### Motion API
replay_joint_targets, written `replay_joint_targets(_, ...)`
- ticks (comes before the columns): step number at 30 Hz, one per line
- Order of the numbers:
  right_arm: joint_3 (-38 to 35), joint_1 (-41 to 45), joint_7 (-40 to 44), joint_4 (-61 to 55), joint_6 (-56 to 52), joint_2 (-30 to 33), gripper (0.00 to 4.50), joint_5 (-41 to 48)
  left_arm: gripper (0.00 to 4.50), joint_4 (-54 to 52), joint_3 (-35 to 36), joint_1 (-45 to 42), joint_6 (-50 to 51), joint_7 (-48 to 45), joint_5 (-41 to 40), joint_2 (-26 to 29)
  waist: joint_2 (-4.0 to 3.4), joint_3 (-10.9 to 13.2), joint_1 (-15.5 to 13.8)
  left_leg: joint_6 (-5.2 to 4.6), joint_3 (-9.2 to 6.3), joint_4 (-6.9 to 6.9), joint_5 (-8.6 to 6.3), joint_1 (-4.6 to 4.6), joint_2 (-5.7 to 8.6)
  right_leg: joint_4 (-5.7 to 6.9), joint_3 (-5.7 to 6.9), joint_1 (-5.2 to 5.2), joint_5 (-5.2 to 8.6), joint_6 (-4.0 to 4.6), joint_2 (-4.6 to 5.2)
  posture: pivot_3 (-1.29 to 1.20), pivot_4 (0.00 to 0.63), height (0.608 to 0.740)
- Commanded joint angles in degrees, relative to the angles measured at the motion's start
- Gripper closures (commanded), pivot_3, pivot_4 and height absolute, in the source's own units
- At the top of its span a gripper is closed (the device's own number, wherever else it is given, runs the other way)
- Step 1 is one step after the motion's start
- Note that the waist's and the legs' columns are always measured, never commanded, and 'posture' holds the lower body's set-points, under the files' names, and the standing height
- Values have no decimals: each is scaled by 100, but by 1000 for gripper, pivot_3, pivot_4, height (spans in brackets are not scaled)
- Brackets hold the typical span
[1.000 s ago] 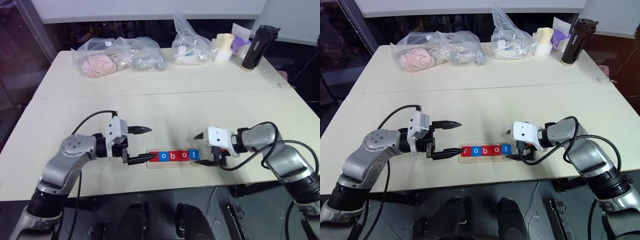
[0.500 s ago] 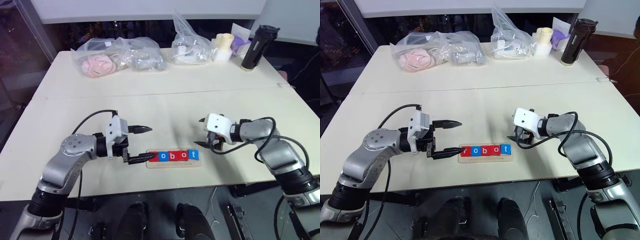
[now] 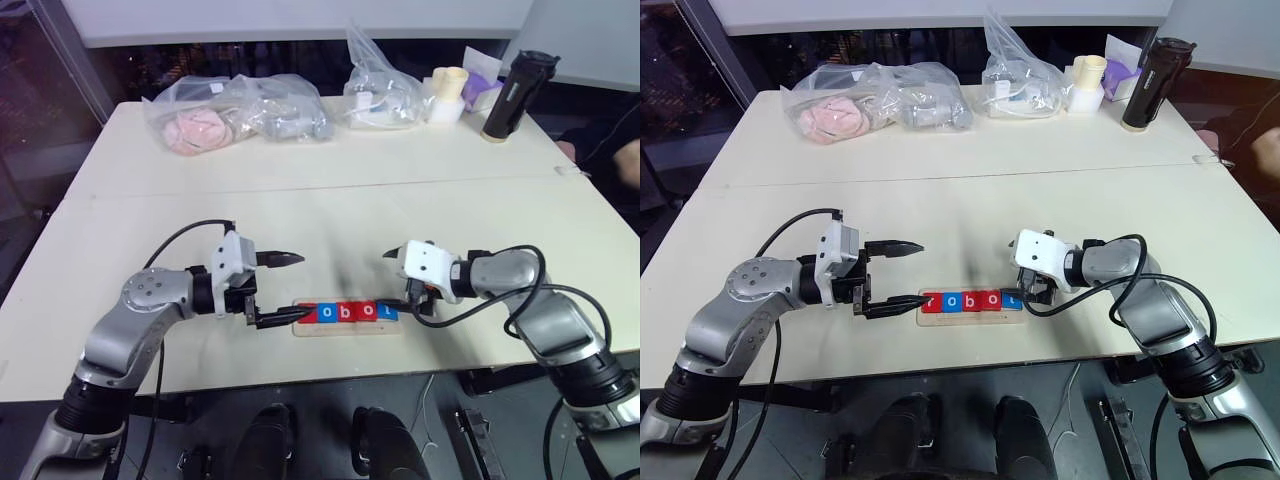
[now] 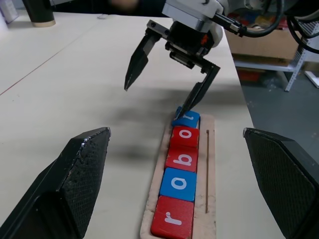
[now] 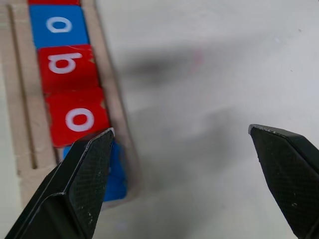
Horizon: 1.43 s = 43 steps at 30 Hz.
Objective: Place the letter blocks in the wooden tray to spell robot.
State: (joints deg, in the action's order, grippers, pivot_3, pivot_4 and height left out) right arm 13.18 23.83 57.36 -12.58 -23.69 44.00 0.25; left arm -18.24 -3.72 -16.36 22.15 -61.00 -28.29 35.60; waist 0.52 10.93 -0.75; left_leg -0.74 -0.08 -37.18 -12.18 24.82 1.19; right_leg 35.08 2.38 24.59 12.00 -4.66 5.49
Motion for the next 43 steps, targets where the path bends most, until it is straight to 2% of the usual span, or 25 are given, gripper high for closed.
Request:
replay_joint_targets(1, -124, 207, -213, 89, 99, -42, 64, -95, 0, -144, 43, -21, -37, -18, -94, 3, 0, 0, 1, 0, 0, 0, 0, 0, 0, 0, 0, 0, 0, 0, 0, 0, 150, 738)
replay_joint_targets(7, -42, 209, -153, 330, 298, 48, 64, -176, 0, -138, 23, -35, -39, -17, -88, -22, 0, 0, -4, 0, 0, 1, 0, 0, 0, 0, 0, 1, 0, 0, 0, 0, 150, 738)
replay_joint_targets(19, 17, -36, 131, -93, 194, 44, 64, -93, 0, -172, 41, 15, -28, 8, -91, -13, 0, 0, 0, 0, -1, 1, 0, 0, 0, 0, 0, 0, 0, 0, -1, 0, 150, 738)
replay_joint_targets(27, -420, 230, -178, -200, -214, -49, 64, 68, 0, -189, 54, 69, 26, 85, -73, 5, 0, 0, 1, 0, 0, 0, 0, 0, 0, 0, 0, 0, 0, 0, 0, 0, 150, 738)
replay_joint_targets(30, -753, 111, -309, -641, -663, 58, 64, 243, 0, -190, 103, 130, 85, 171, -51, 51, 0, 0, -9, 0, -2, 2, 0, 0, 0, 0, 0, 1, 0, 0, 1, 0, 150, 738)
replay_joint_targets(33, -1243, -421, -251, -1457, -1261, 315, 64, 578, 0, -235, 157, 218, 197, 204, -69, 158, 1, 0, -34, 1, -4, 4, -1, 0, 0, -1, 1, 0, 4, -5, 5, 0, 150, 738)
replay_joint_targets(38, -2460, -1912, 205, -2748, -2114, 897, 64, 1430, 0, -346, 287, 475, 383, 108, -165, 468, 0, 0, -25, 1, -3, 6, -2, 2, 0, -7, -1, 0, 6, -6, 15, 0, 150, 738)
replay_joint_targets(43, -3316, -2494, 153, -3073, -2590, 1047, 64, 1903, 0, -354, 372, 517, 441, 152, -207, 563, 0, 0, 6, 21, -3, 3, -14, -4, -11, -8, -5, -1, 13, -18, 20, 0, 150, 738)
